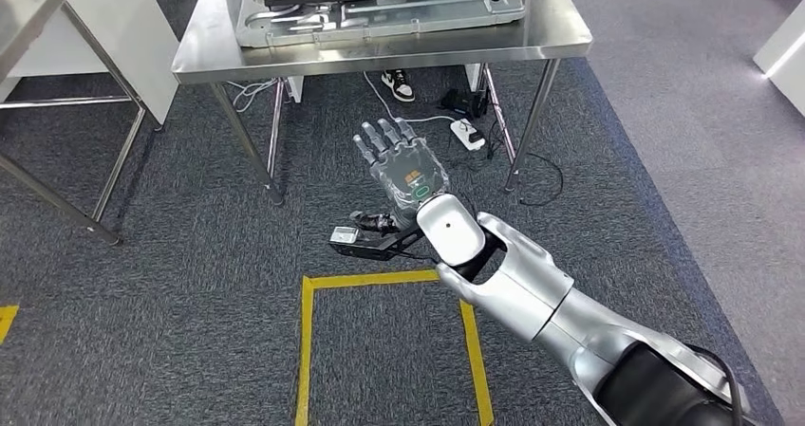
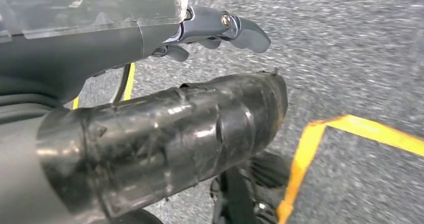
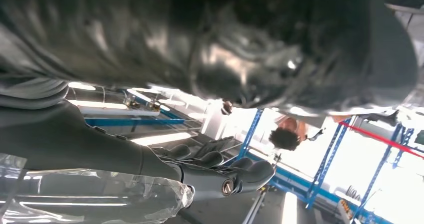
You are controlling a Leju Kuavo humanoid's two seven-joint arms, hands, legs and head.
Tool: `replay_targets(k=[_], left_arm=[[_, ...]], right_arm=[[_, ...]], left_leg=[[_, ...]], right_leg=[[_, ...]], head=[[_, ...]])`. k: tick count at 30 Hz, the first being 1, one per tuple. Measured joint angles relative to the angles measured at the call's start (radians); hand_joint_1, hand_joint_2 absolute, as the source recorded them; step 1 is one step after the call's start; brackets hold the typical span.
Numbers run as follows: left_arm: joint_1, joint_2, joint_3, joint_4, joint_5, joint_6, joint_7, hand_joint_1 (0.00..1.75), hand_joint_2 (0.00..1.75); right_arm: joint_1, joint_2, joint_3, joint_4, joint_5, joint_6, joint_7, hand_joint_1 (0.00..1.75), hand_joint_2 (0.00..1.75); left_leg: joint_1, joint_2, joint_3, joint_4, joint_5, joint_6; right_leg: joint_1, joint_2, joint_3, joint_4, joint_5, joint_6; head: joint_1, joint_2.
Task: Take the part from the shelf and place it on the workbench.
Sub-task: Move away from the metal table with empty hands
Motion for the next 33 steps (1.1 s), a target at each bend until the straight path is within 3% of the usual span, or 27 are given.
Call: replay_targets(k=[1, 2, 4, 5, 7, 8, 9, 12, 13, 15, 16, 18, 20, 22, 25, 28, 32, 33], left_arm=[[0.0, 0.0, 0.0, 0.0, 0.0, 0.0, 0.0, 0.0, 0.0], [-0.001, 0.0, 0.0, 0.0, 0.0, 0.0, 0.0, 0.0, 0.0], [-0.005, 0.001, 0.001, 0.0, 0.0, 0.0, 0.0, 0.0, 0.0], [-0.008, 0.002, 0.002, 0.0, 0.0, 0.0, 0.0, 0.0, 0.0], [-0.01, 0.001, 0.006, 0.0, 0.0, 0.001, 0.001, 0.0, 0.0], [-0.011, 0.001, 0.008, 0.0, 0.0, 0.001, 0.002, 0.0, 0.0], [-0.01, 0.0, 0.01, 0.0, 0.0, 0.002, 0.002, 0.0, 0.0], [-0.004, -0.001, 0.014, 0.0, 0.0, 0.003, 0.0, 0.0, 1.31], [-0.003, -0.001, 0.016, 0.0, 0.0, 0.003, -0.002, 0.0, 1.75], [-0.002, -0.001, 0.02, 0.0, 0.0, 0.003, -0.003, 0.0, 1.75], [-0.002, -0.001, 0.023, 0.0, 0.0, 0.003, -0.003, 0.0, 1.75], [-0.001, -0.001, 0.028, 0.0, 0.0, 0.003, -0.004, 0.0, 1.75], [-0.001, -0.002, 0.033, 0.0, -0.001, 0.006, -0.004, 0.0, 1.75], [0.0, -0.002, 0.038, 0.0, -0.001, 0.01, -0.004, 0.0, 1.75], [0.002, -0.005, 0.045, 0.0, 0.0, 0.013, 0.003, 0.0, 1.75], [0.003, -0.009, 0.056, 0.0, 0.0, 0.023, 0.03, 0.0, 1.75], [0.005, -0.009, 0.063, 0.0, 0.0, 0.03, 0.015, 0.0, 0.0], [0.006, -0.009, 0.066, 0.0, 0.0, 0.025, 0.004, 0.0, 0.0]], right_arm=[[0.001, 0.0, 0.0, 0.0, 0.0, 0.0, -0.001, 0.0, 0.0], [0.001, 0.0, 0.0, 0.0, -0.001, -0.001, -0.001, 0.0, 0.0], [-0.001, 0.0, 0.0, 0.0, -0.001, -0.002, -0.002, 0.0, 0.0], [-0.003, 0.001, 0.0, 0.0, -0.002, -0.002, -0.002, 0.0, 0.0], [-0.003, 0.0, 0.0, 0.001, -0.003, -0.003, -0.002, 0.0, 0.0], [-0.002, 0.0, 0.0, 0.002, -0.003, -0.003, -0.002, 0.0, 0.0], [-0.001, 0.0, 0.0, 0.002, -0.004, -0.004, -0.002, 0.0, 0.0], [0.001, -0.001, 0.0, 0.004, -0.006, -0.005, -0.001, 0.0, 0.0], [0.003, -0.002, 0.0, 0.004, -0.006, -0.005, -0.001, 0.0, 0.44], [0.007, -0.003, 0.0, 0.006, -0.007, -0.007, -0.001, 0.0, 1.31], [0.009, -0.003, 0.0, 0.007, -0.008, -0.008, 0.0, 0.0, 1.75], [0.008, -0.003, 0.0, 0.007, -0.009, -0.012, 0.002, 0.0, 1.75], [0.006, -0.002, 0.0, 0.005, -0.01, -0.015, 0.006, 0.0, 1.75], [0.007, -0.002, 0.0, 0.005, -0.009, -0.018, 0.01, 0.0, 1.75], [0.009, -0.003, 0.0, 0.005, -0.011, -0.021, 0.026, 0.0, 1.75], [0.011, -0.002, -0.001, 0.009, -0.017, -0.033, 0.058, 0.0, 1.75], [0.022, 0.001, -0.01, 0.021, -0.019, -0.061, 0.082, 0.0, 0.0], [0.028, 0.001, -0.016, 0.024, -0.024, -0.065, 0.082, 0.0, 0.0]], left_leg=[[-0.005, 0.0, 0.042, -0.031, 0.026, 0.007], [-0.011, -0.001, 0.1, -0.092, 0.032, 0.014], [-0.021, -0.002, 0.22, -0.25, -0.006, 0.024], [-0.024, -0.003, 0.255, -0.304, -0.027, 0.026], [-0.024, -0.003, 0.261, -0.341, -0.032, 0.033], [-0.022, -0.002, 0.253, -0.343, -0.023, 0.038], [-0.019, 0.0, 0.244, -0.345, -0.013, 0.046], [-0.018, 0.006, 0.212, -0.344, 0.017, 0.061], [-0.018, 0.007, 0.198, -0.341, 0.027, 0.062], [-0.018, 0.006, 0.168, -0.333, 0.044, 0.06], [-0.018, 0.006, 0.153, -0.327, 0.051, 0.057], [-0.019, 0.005, 0.131, -0.314, 0.06, 0.05], [-0.021, 0.005, 0.119, -0.304, 0.067, 0.039], [-0.02, 0.006, 0.113, -0.301, 0.064, 0.034], [-0.02, 0.005, 0.111, -0.306, 0.056, 0.045], [-0.017, 0.004, 0.113, -0.314, 0.082, 0.035], [-0.016, 0.004, 0.114, -0.318, 0.092, 0.028], [-0.016, 0.003, 0.114, -0.318, 0.093, 0.027]], right_leg=[[0.001, 0.0, -0.016, 0.001, 0.012, 0.001], [0.003, 0.0, -0.029, 0.003, 0.022, 0.002], [0.005, 0.0, -0.045, 0.006, 0.042, 0.008], [0.006, -0.002, -0.05, 0.005, 0.053, 0.012], [0.006, -0.004, -0.06, 0.003, 0.07, 0.022], [0.006, -0.003, -0.067, 0.009, 0.06, 0.027], [0.005, -0.001, -0.077, 0.031, 0.032, 0.032], [0.0, 0.001, -0.126, 0.193, -0.099, 0.045], [-0.002, 0.001, -0.138, 0.249, -0.113, 0.048], [-0.007, 0.001, -0.125, 0.286, -0.078, 0.051], [-0.008, 0.001, -0.092, 0.253, -0.05, 0.05], [-0.008, 0.001, 0.006, 0.127, -0.039, 0.044], [-0.003, 0.001, 0.07, 0.03, -0.065, 0.035], [-0.001, 0.002, 0.077, 0.006, -0.072, 0.03], [0.002, 0.003, 0.075, 0.0, -0.067, 0.026], [0.005, 0.003, 0.071, 0.0, -0.06, 0.016], [0.006, 0.003, 0.069, 0.001, -0.056, 0.013], [0.006, 0.003, 0.069, 0.001, -0.056, 0.013]], head=[[0.0, 0.0], [0.0, 0.0], [0.001, 0.0], [0.0, 0.0], [0.001, 0.0], [0.001, 0.0], [0.003, 0.0], [0.006, 0.0], [0.007, 0.0], [0.007, 0.0], [0.007, 0.0], [0.006, 0.0], [0.005, 0.0], [0.004, 0.0], [0.004, 0.0], [0.004, 0.0], [0.004, 0.0], [0.004, 0.0]])
